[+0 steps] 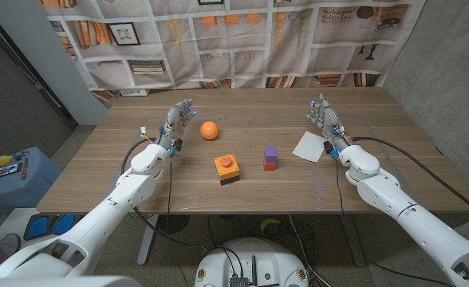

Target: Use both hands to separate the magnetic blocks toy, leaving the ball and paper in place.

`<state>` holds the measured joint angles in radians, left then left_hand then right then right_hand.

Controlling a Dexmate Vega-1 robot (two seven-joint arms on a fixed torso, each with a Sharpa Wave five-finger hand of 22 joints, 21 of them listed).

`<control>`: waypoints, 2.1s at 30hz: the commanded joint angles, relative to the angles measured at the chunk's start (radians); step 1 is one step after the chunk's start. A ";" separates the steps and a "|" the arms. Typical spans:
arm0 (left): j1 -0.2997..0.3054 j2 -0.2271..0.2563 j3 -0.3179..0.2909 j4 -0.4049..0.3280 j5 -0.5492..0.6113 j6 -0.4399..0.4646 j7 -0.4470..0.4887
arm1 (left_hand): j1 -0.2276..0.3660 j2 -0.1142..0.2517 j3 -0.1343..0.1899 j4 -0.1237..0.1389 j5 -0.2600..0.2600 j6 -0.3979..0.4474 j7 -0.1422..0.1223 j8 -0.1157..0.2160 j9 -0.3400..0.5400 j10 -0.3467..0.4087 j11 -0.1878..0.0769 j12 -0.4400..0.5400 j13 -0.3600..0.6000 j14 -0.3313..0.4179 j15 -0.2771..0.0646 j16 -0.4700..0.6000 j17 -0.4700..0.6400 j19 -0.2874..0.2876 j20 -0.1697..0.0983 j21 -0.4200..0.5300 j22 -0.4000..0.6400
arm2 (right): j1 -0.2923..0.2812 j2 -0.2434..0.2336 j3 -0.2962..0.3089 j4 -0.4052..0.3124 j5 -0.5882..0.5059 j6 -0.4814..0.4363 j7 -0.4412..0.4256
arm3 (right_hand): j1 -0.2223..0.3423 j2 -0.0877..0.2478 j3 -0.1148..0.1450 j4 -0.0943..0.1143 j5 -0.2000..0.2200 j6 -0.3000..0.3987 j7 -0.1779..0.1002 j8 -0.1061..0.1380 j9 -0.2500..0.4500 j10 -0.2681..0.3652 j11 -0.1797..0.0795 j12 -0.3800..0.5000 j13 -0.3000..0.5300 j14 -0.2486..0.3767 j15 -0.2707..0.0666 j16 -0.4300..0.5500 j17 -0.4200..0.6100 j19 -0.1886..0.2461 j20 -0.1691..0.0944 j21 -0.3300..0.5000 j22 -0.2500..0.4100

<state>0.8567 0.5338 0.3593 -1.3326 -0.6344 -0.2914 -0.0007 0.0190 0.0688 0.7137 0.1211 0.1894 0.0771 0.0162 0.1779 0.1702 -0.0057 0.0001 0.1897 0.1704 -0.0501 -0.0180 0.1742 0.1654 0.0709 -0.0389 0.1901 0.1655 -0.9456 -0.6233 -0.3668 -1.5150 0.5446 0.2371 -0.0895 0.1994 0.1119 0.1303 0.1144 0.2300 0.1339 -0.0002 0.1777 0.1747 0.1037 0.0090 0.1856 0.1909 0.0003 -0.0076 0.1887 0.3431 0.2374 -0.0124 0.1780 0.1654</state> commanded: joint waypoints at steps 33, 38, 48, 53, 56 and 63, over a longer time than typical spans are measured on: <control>0.051 0.051 -0.037 -0.077 -0.003 0.044 0.052 | 0.006 0.078 0.007 -0.023 0.003 0.003 -0.017 0.003 0.003 0.028 -0.022 0.007 0.002 0.032 -0.016 0.006 0.001 0.014 -0.018 0.005 0.006 | -0.150 -0.279 -0.011 -0.458 -0.450 -0.322 -0.174 | 0.065 -0.030 0.020 -0.070 0.002 -0.003 -0.046 0.009 0.003 -0.003 -0.001 0.003 -0.001 0.000 -0.004 0.004 -0.037 -0.041 -0.011 0.001 0.001; 0.052 0.053 -0.038 -0.078 -0.005 0.048 0.053 | 0.006 0.077 0.007 -0.025 0.003 0.005 -0.018 0.004 0.003 0.029 -0.023 0.007 0.002 0.034 -0.014 0.006 0.001 0.015 -0.018 0.005 0.006 | -0.153 -0.300 -0.025 -0.520 -0.523 -0.411 -0.188 | 0.072 -0.031 0.022 -0.077 0.001 -0.005 -0.050 0.008 0.003 -0.006 -0.003 0.003 -0.001 -0.001 -0.003 0.004 -0.040 -0.045 -0.013 0.001 0.001; 0.072 0.063 -0.049 -0.099 -0.009 0.058 0.071 | 0.004 0.078 0.008 -0.025 0.003 0.007 -0.017 0.004 0.004 0.032 -0.024 0.006 0.002 0.038 -0.014 0.006 0.002 0.018 -0.018 0.006 0.006 | -0.152 -0.364 -0.048 -0.638 -0.617 -0.569 -0.136 | 0.111 -0.049 0.031 -0.118 -0.010 -0.023 -0.064 0.006 0.004 -0.032 -0.005 -0.001 -0.001 -0.017 0.004 0.001 -0.056 -0.067 -0.009 -0.001 0.001; 0.075 0.066 -0.050 -0.101 -0.010 0.065 0.074 | 0.004 0.078 0.008 -0.025 0.003 0.007 -0.017 0.005 0.004 0.033 -0.024 0.006 0.003 0.039 -0.013 0.006 0.002 0.020 -0.019 0.006 0.006 | -0.108 -0.402 -0.100 -0.713 -0.709 -0.728 -0.067 | 0.132 -0.057 0.036 -0.141 -0.016 -0.033 -0.078 0.006 0.006 -0.055 -0.006 -0.005 0.000 -0.031 0.009 -0.001 -0.064 -0.075 -0.007 0.000 0.001; 0.071 0.063 -0.049 -0.095 -0.010 0.062 0.073 | 0.003 0.079 0.008 -0.025 0.003 0.008 -0.016 0.005 0.004 0.033 -0.025 0.006 0.003 0.041 -0.013 0.006 0.003 0.020 -0.018 0.006 0.006 | -0.093 -0.414 -0.114 -0.739 -0.728 -0.766 -0.036 | 0.144 -0.062 0.039 -0.154 -0.020 -0.043 -0.084 0.005 0.007 -0.071 -0.005 -0.006 0.001 -0.043 0.015 -0.002 -0.069 -0.083 -0.003 -0.001 0.001; 0.067 0.062 -0.050 -0.088 -0.010 0.065 0.076 | 0.002 0.080 0.009 -0.024 0.003 0.008 -0.016 0.005 0.004 0.034 -0.024 0.005 0.003 0.041 -0.012 0.005 0.003 0.021 -0.019 0.006 0.006 | -0.079 -0.446 -0.133 -0.813 -0.761 -0.857 0.023 | 0.167 -0.072 0.044 -0.180 -0.030 -0.062 -0.095 0.005 0.010 -0.102 -0.005 -0.008 0.002 -0.068 0.027 -0.004 -0.078 -0.102 0.008 -0.001 0.002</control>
<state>0.9251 0.5953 0.3117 -1.4263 -0.6432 -0.2315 0.0704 0.0229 0.0726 0.7188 0.1015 0.1893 0.0769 -0.0019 0.1778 0.1699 0.0213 -0.0268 0.1897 0.1700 -0.0141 -0.0250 0.1781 0.1653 0.0863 -0.0376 0.1900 0.1702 -1.0588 -1.0152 -0.4558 -2.2106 -0.1300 -0.4472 -0.1571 0.3507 0.0501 0.1713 -0.0540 0.2025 0.0797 -0.0937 0.1817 0.1795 0.0138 0.0052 0.1809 0.1909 -0.0526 0.0160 0.1886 0.2647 0.1404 -0.0090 0.1780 0.1656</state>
